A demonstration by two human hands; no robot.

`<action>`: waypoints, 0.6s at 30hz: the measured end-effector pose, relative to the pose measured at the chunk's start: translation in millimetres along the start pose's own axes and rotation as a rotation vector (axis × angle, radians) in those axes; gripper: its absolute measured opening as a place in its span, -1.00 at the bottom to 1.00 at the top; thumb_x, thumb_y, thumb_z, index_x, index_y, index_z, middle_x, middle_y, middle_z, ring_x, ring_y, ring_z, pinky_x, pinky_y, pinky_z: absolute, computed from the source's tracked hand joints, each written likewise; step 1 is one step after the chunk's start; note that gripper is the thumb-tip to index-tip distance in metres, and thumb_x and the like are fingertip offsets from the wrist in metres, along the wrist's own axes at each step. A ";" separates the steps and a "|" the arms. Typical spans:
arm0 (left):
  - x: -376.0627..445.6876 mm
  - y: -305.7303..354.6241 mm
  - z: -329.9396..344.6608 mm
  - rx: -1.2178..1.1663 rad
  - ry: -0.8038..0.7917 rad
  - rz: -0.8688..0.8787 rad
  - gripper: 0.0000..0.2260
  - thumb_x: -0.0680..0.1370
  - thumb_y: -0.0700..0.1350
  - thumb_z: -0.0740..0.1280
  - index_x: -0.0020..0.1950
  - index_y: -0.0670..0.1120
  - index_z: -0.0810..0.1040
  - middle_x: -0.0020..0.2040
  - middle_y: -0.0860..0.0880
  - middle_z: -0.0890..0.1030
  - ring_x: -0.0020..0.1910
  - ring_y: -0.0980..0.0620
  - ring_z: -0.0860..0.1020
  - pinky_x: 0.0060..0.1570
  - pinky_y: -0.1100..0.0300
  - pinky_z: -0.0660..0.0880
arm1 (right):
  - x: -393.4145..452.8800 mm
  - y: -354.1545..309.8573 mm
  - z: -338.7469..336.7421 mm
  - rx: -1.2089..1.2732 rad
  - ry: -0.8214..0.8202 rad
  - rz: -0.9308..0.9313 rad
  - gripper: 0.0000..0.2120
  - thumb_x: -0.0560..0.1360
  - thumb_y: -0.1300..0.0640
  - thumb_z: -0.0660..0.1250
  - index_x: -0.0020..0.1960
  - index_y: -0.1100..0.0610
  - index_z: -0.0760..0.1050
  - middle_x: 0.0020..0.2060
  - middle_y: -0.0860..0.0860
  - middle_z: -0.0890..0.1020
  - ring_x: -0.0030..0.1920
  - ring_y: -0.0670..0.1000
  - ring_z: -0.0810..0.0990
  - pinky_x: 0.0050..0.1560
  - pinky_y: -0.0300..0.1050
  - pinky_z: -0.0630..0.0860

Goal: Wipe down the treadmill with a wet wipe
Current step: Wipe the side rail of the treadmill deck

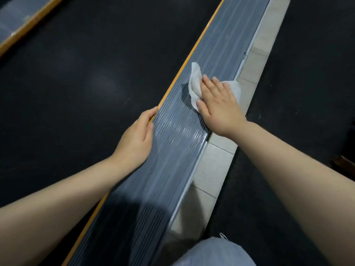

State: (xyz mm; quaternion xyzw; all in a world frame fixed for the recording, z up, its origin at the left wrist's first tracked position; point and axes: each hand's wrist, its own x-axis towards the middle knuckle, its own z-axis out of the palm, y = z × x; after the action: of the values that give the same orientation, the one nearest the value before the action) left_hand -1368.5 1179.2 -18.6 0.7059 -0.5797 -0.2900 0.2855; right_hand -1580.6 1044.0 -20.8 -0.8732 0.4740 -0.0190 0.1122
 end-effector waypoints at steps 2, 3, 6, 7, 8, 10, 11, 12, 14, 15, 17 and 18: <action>0.3 -1.0 -2.0 -0.071 -0.031 -0.039 -0.63 0.70 -0.14 0.10 0.51 0.05 0.31 0.35 0.24 0.45 0.24 0.40 0.42 0.12 0.60 0.28 | 1.2 -0.5 1.1 -0.019 -0.009 -0.003 -0.45 0.67 -0.05 -0.08 0.60 0.13 -0.05 0.58 0.05 0.00 0.57 0.10 -0.07 0.52 0.01 -0.21; 0.7 -0.6 -3.1 -0.111 -0.048 -0.059 -0.63 0.70 -0.14 0.10 0.51 0.07 0.32 0.35 0.26 0.46 0.27 0.40 0.42 0.15 0.56 0.29 | 2.0 -0.3 1.2 -0.036 -0.011 0.002 -0.45 0.67 -0.04 -0.08 0.59 0.14 -0.05 0.58 0.06 0.00 0.57 0.11 -0.07 0.53 0.02 -0.21; 0.5 1.5 -5.7 -0.130 -0.053 -0.076 -0.64 0.70 -0.16 0.11 0.49 0.08 0.34 0.31 0.30 0.48 0.31 0.36 0.42 0.19 0.51 0.32 | 2.8 -6.3 -3.2 -0.044 -0.035 0.021 -0.44 0.67 -0.04 -0.10 0.59 0.17 -0.09 0.58 0.10 -0.04 0.57 0.13 -0.10 0.53 0.03 -0.21; -0.5 3.0 -6.2 -0.106 -0.037 -0.069 -0.64 0.70 -0.17 0.11 0.48 0.06 0.35 0.31 0.28 0.49 0.29 0.36 0.43 0.17 0.53 0.31 | -0.5 -13.1 -4.3 -0.037 -0.050 -0.023 -0.43 0.66 -0.04 -0.11 0.59 0.18 -0.09 0.58 0.12 -0.04 0.57 0.14 -0.09 0.53 0.04 -0.19; -0.6 5.5 -5.4 -0.084 -0.018 -0.065 -0.65 0.69 -0.18 0.11 0.47 0.04 0.36 0.29 0.26 0.50 0.26 0.36 0.44 0.16 0.55 0.31 | -6.0 -22.6 -3.5 -0.036 -0.055 -0.121 -0.42 0.65 -0.06 -0.13 0.58 0.20 -0.05 0.58 0.13 -0.01 0.57 0.16 -0.06 0.54 0.06 -0.15; -1.0 10.6 -4.3 -0.067 0.011 -0.075 -0.69 0.68 -0.19 0.11 0.38 0.06 0.42 0.20 0.26 0.54 0.18 0.37 0.49 0.13 0.49 0.36 | -22.7 -45.9 5.4 -0.066 -0.074 -0.392 -0.38 0.61 -0.09 -0.12 0.57 0.22 0.07 0.55 0.16 0.12 0.55 0.18 0.09 0.53 0.08 -0.05; -0.7 10.7 -3.8 -0.062 0.032 -0.084 -0.71 0.68 -0.18 0.11 0.33 0.09 0.44 0.17 0.23 0.55 0.17 0.32 0.50 0.15 0.40 0.41 | -27.1 -50.9 11.0 -0.085 -0.081 -0.488 -0.38 0.60 -0.10 -0.10 0.55 0.21 0.12 0.54 0.15 0.17 0.53 0.18 0.15 0.52 0.08 0.00; -0.4 10.1 -3.0 -0.032 0.053 -0.099 -0.71 0.68 -0.16 0.10 0.33 0.08 0.44 0.21 0.16 0.55 0.22 0.26 0.49 0.22 0.30 0.42 | -23.7 -49.5 11.9 -0.090 -0.097 -0.531 -0.38 0.60 -0.11 -0.08 0.55 0.21 0.16 0.53 0.15 0.20 0.52 0.18 0.18 0.52 0.09 0.03; -1.4 9.9 -2.0 0.114 0.071 -0.170 -0.64 0.69 -0.11 0.07 0.49 0.01 0.34 0.43 0.02 0.44 0.43 0.11 0.35 0.43 0.16 0.27 | 3.1 -26.3 5.1 -0.047 -0.102 -0.461 -0.36 0.59 -0.13 -0.11 0.54 0.22 0.18 0.53 0.15 0.21 0.52 0.19 0.18 0.51 0.11 0.06; -1.7 10.4 -1.2 0.172 0.068 -0.224 -0.61 0.70 -0.09 0.06 0.54 -0.02 0.27 0.50 0.00 0.35 0.50 0.08 0.25 0.49 0.13 0.18 | 23.0 -7.2 -0.3 -0.034 -0.077 -0.360 -0.33 0.58 -0.15 -0.13 0.55 0.22 0.15 0.54 0.15 0.18 0.54 0.19 0.14 0.51 0.10 0.04; -1.1 12.9 0.9 0.223 0.064 -0.277 -0.59 0.70 -0.06 0.05 0.57 -0.02 0.21 0.55 0.01 0.28 0.55 0.08 0.17 0.52 0.10 0.10 | 73.6 42.4 -15.2 -0.036 -0.016 -0.130 -0.32 0.57 -0.15 -0.15 0.57 0.22 0.07 0.56 0.16 0.10 0.56 0.19 0.05 0.52 0.09 -0.03; -1.5 15.2 2.1 0.245 0.065 -0.277 -0.58 0.70 -0.06 0.05 0.58 -0.02 0.21 0.55 0.01 0.27 0.55 0.09 0.15 0.52 0.12 0.09 | 98.1 66.1 -22.8 -0.029 -0.021 -0.014 -0.34 0.60 -0.13 -0.14 0.57 0.23 0.03 0.57 0.16 0.06 0.56 0.19 0.01 0.53 0.09 -0.05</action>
State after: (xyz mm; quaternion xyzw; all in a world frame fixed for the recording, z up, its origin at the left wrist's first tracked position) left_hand -1380.2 1178.0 -8.7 0.8173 -0.4985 -0.2308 0.1736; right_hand -1584.3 923.6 -19.8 -0.8781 0.4669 -0.0039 0.1043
